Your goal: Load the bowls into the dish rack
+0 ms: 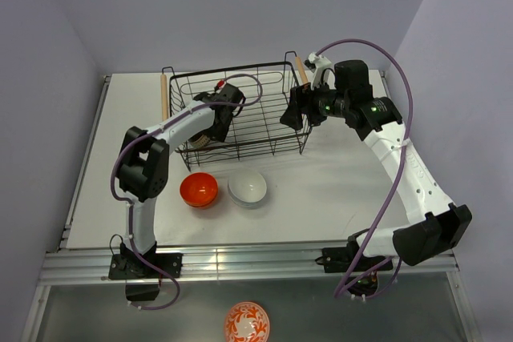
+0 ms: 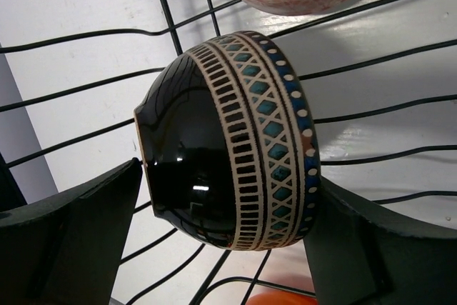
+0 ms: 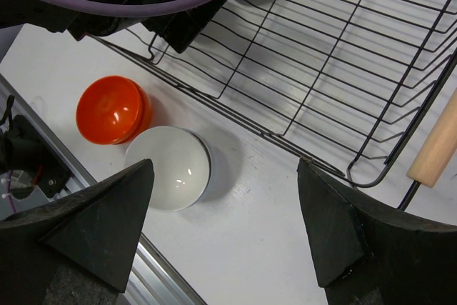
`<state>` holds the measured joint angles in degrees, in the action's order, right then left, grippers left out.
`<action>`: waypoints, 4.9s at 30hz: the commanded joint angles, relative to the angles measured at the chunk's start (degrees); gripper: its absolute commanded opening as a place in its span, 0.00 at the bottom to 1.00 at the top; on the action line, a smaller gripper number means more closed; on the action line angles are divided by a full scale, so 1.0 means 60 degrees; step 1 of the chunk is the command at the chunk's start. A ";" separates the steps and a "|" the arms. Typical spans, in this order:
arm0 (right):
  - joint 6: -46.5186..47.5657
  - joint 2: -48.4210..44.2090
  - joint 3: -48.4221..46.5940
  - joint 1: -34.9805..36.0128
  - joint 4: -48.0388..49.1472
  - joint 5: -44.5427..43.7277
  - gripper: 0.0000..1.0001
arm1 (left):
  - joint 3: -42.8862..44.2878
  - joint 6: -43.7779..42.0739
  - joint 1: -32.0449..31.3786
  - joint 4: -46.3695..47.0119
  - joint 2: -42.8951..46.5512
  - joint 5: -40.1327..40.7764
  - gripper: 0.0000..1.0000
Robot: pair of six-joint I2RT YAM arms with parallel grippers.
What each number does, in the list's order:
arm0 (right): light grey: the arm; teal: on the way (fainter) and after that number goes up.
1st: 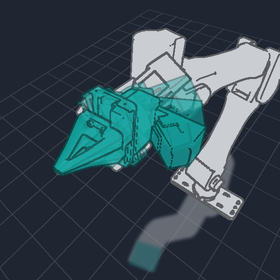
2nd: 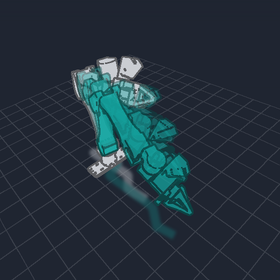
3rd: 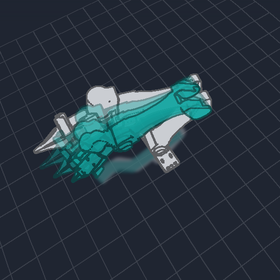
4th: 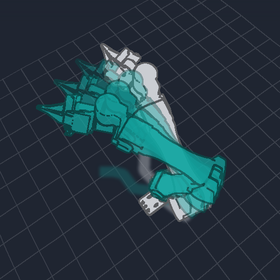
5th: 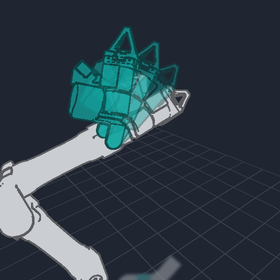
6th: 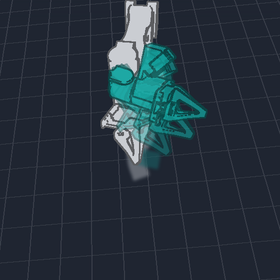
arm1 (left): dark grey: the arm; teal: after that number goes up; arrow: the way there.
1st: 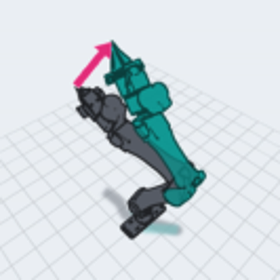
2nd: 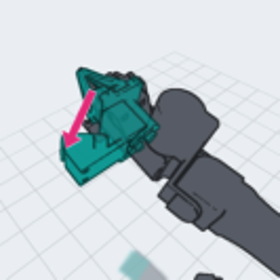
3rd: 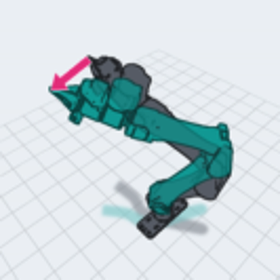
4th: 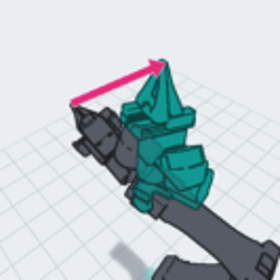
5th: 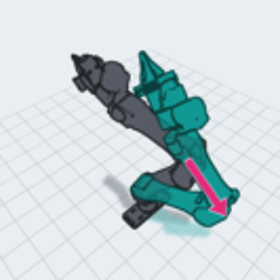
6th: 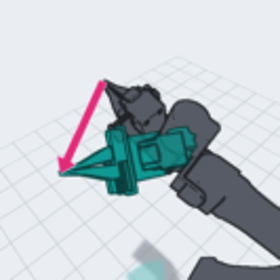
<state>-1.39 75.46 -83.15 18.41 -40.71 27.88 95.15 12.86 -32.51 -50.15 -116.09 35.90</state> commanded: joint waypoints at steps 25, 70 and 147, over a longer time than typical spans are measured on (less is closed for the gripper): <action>0.0480 0.0035 -0.0481 -0.0066 0.0003 0.0012 0.88 | 0.0167 0.0024 0.0072 -0.0197 0.0028 -0.1252 1.00; 0.0773 0.0372 -0.0848 -0.0066 -0.0276 0.0261 0.90 | -0.0229 -0.0372 0.0277 -0.0167 0.0672 -0.1633 0.99; 0.3995 -0.1134 0.0893 0.0531 -0.2679 0.1948 0.43 | -0.1239 -0.0858 0.3117 0.4036 0.6105 -1.1707 0.99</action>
<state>18.17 73.25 -80.68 17.72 -55.27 38.89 90.13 2.98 -15.16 -33.04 -82.67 -20.78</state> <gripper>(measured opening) 0.442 0.994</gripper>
